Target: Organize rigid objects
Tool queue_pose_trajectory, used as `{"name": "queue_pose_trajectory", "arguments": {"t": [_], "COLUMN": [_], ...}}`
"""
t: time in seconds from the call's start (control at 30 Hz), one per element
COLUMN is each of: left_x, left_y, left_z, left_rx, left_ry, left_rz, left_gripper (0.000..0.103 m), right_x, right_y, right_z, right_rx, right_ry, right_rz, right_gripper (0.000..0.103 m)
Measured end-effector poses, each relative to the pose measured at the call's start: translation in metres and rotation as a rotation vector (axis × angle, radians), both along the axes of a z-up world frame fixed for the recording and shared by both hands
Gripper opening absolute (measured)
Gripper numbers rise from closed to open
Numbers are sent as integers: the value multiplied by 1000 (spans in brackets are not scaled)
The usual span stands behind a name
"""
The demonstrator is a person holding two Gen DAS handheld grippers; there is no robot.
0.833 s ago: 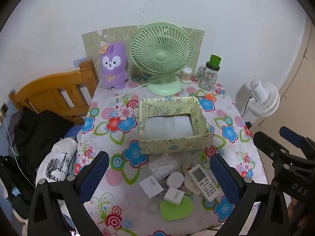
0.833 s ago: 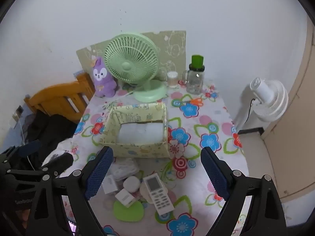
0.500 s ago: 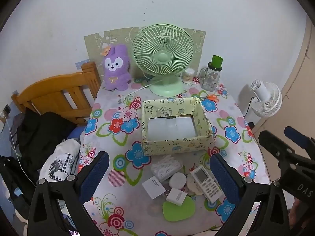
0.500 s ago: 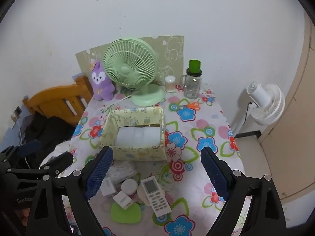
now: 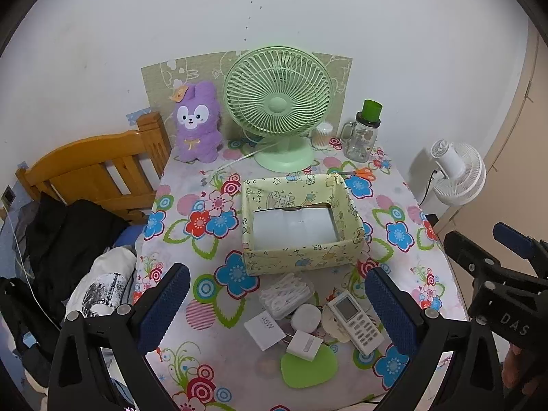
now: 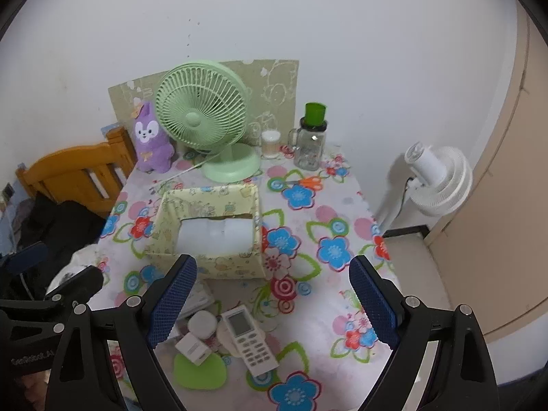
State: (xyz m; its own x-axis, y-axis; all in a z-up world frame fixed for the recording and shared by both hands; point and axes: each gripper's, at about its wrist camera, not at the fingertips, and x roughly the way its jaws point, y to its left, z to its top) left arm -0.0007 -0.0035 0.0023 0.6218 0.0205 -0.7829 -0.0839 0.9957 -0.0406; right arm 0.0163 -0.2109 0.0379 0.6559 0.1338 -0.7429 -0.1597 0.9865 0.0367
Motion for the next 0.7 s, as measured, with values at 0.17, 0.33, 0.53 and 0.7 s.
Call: {"name": "queue_pose_trajectory", "arguments": {"t": [0.17,0.33,0.53,0.7], "left_x": [0,-2,-6,-8], "left_y": [-1,-1,-1,-5], "left_z": [1,0,-1,1], "left_rx": [3,17,25,46], "left_ry": [-6,-10,-11,-23], "left_rz": [-2,8,27,33], "left_gripper": [103,103,103,103], "right_x": [-1,-6,-11,-13], "right_y": [4,9,9,10], "right_z": [-1,-3,3,2], "right_rx": [13,-24,-42,-57], "right_ry": [6,-28,-67,-69], "right_rz": [28,62,81,71], "right_gripper": [93,93,93,91]}}
